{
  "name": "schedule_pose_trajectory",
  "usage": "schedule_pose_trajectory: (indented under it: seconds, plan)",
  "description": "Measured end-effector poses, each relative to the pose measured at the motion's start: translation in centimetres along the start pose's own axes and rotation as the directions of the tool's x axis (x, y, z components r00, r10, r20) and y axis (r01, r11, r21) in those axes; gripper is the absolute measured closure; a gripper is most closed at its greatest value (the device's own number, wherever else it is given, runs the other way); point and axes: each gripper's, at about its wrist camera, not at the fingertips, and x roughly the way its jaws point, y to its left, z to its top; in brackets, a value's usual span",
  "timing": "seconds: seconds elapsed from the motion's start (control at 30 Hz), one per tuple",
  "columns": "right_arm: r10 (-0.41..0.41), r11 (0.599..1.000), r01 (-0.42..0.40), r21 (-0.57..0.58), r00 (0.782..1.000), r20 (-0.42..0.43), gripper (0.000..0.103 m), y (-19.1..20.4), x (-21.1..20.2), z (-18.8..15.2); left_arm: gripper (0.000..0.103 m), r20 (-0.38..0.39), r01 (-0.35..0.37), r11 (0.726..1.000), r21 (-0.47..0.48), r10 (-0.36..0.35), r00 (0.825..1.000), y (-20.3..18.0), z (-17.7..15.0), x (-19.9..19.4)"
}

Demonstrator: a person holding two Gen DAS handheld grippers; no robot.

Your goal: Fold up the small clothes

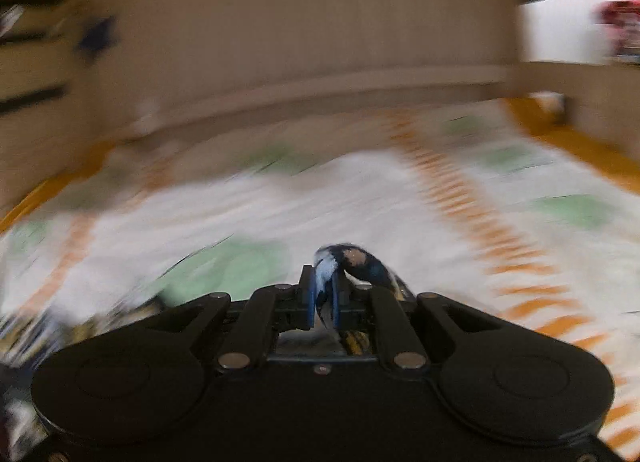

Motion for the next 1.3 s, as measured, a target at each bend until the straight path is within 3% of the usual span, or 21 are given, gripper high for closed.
schedule_pose_trajectory:
  seconds: [0.17, 0.27, 0.33, 0.37, 0.53, 0.63, 0.73, 0.83, 0.97, 1.17, 1.3]
  plan:
    - [0.124, 0.975, -0.157, -0.156, 0.971, -0.204, 0.087, 5.9, 3.1, -4.9, 0.019, 0.002, 0.01, 1.0, 0.002, -0.01, 1.0, 0.0, -0.1, 0.0]
    - [0.142, 0.956, -0.21, -0.204, 0.941, -0.307, 0.075, 7.4, 3.3, -6.7, 0.019, 0.011, 0.018, 1.0, 0.001, -0.018, 1.0, 0.1, 0.0, -0.3]
    - [0.149, 0.957, -0.218, -0.19, 0.935, -0.322, 0.057, 7.1, 3.1, -6.1, 0.019, 0.022, 0.021, 1.0, 0.002, -0.022, 1.0, 0.1, 0.0, -0.5]
    - [0.157, 0.961, -0.218, -0.168, 0.936, -0.315, 0.054, 6.5, 2.8, -5.3, 0.019, 0.028, 0.023, 1.0, 0.003, -0.023, 0.999, 0.1, 0.0, -0.6]
    - [0.097, 0.988, -0.125, -0.09, 0.958, -0.268, 0.051, 4.2, 0.5, -2.2, 0.019, 0.05, 0.024, 0.999, 0.024, -0.025, 0.998, -0.4, -0.2, -0.9]
    - [0.017, 0.998, -0.03, -0.052, 0.973, -0.229, 0.043, 1.9, -0.7, -2.0, 0.019, 0.079, 0.008, 0.996, 0.087, -0.015, 0.997, -1.5, -0.7, -1.2]
    - [-0.061, 0.998, 0.063, 0.004, 0.981, -0.186, 0.043, -0.8, -0.9, -2.6, 0.019, 0.124, -0.021, 0.986, 0.166, 0.0, 0.992, -2.8, -1.5, -1.6]
    - [-0.137, 0.988, 0.148, 0.037, 0.966, -0.218, 0.043, -2.7, -0.2, -2.8, 0.019, 0.178, -0.051, 0.967, 0.249, 0.006, 0.984, -4.5, -2.6, -2.2]
    - [-0.16, 0.98, 0.184, 0.079, 0.956, -0.247, 0.042, -4.9, 0.0, -2.0, 0.019, 0.248, -0.093, 0.923, 0.372, -0.002, 0.969, -7.4, -4.0, -3.3]
    - [-0.176, 0.964, 0.213, 0.159, 0.96, -0.22, 0.038, -7.6, -0.2, -1.2, 0.018, 0.315, -0.189, 0.769, 0.611, -0.017, 0.949, -13.9, -5.7, -3.6]
    - [-0.122, 0.951, 0.184, 0.25, 0.962, -0.246, 0.038, -8.6, 0.4, -1.5, 0.02, 0.299, -0.201, 0.72, 0.665, -0.01, 0.954, -17.0, -6.0, -2.0]
